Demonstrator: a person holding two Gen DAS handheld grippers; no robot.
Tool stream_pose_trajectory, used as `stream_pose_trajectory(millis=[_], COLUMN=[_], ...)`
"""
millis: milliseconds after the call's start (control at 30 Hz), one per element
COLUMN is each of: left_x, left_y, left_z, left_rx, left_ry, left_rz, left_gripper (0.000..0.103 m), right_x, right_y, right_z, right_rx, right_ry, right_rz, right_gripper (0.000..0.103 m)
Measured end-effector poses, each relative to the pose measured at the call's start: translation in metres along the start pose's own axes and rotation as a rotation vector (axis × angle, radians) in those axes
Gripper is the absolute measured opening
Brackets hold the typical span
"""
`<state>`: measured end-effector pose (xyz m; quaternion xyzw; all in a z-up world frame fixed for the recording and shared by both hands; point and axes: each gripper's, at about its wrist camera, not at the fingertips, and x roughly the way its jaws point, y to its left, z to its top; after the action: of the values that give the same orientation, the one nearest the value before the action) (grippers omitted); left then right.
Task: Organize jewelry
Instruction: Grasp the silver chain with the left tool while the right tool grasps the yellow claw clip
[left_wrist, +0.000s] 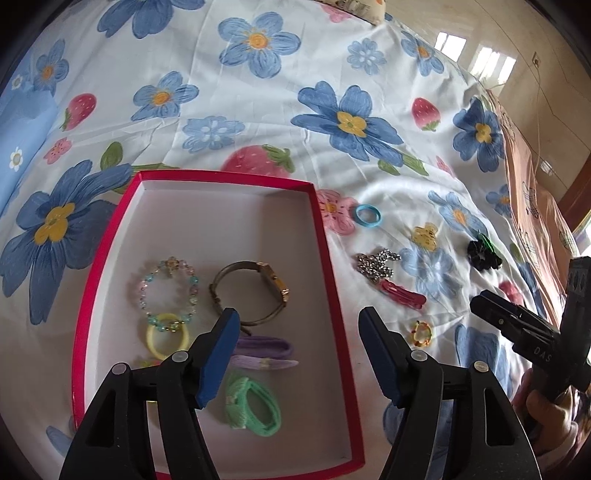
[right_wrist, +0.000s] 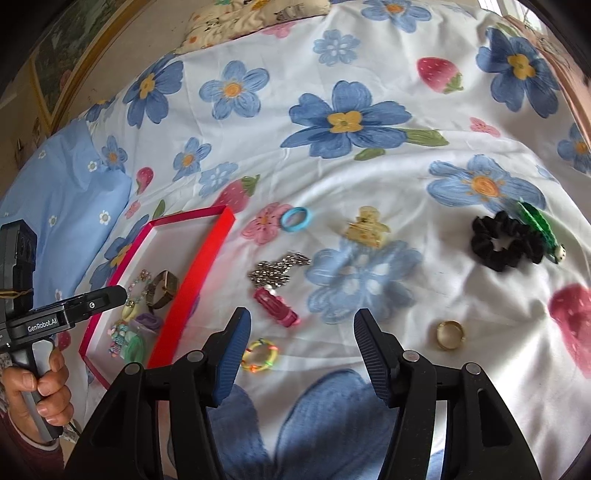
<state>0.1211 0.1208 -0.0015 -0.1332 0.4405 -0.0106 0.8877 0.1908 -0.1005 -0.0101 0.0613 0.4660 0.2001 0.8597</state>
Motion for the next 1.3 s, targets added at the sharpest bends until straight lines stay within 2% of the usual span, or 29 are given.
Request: stream_pose_trajectory(millis=[367,633,900,1000,1133,1267,1300], left_x=[0.010,0.032,0.091,0.118,0.150,0.179,0.184], left_y=[-0.027,-0.051,-0.082,-0.093,-0.102,-0.109,-0.111], left_z=[0.006,0.016,0.044,0.053,0.062,0.066,0.065], left_rx=[0.065,0.097,0.185,0.211,0.252,0.292,0.303], left_ry=[0.015,0.039,0.120,0.169,0.214,0.253,0.261], left_rz=[-0.019,-0.036,-0.019,-0.029,0.002,0.043,0.052], left_gripper=[0.067,0.067,0.067,0.067,0.067,0.064,0.058], right_x=[-0.002,0.005,0.027,0.041,0.063,0.082,0.086], right_y=[-0.014,-0.025,-0.036,-0.039,-0.044,-0.049,-0.051], right_z=[0.000,0.008,0.035,0.048,0.063,0.073,0.074], right_rx=[0.005,-0.006,-0.053,-0.076,-0.109,-0.134,-0.136], right_ry=[0.000,0.007,0.023,0.030,0.057,0.086,0.093], right_rz=[-0.005,-0.013,-0.020,-0.029,-0.036,-0.046,-0.046], right_gripper=[0.060,0.061,0.061,0.070,0.071,0.071,0.071])
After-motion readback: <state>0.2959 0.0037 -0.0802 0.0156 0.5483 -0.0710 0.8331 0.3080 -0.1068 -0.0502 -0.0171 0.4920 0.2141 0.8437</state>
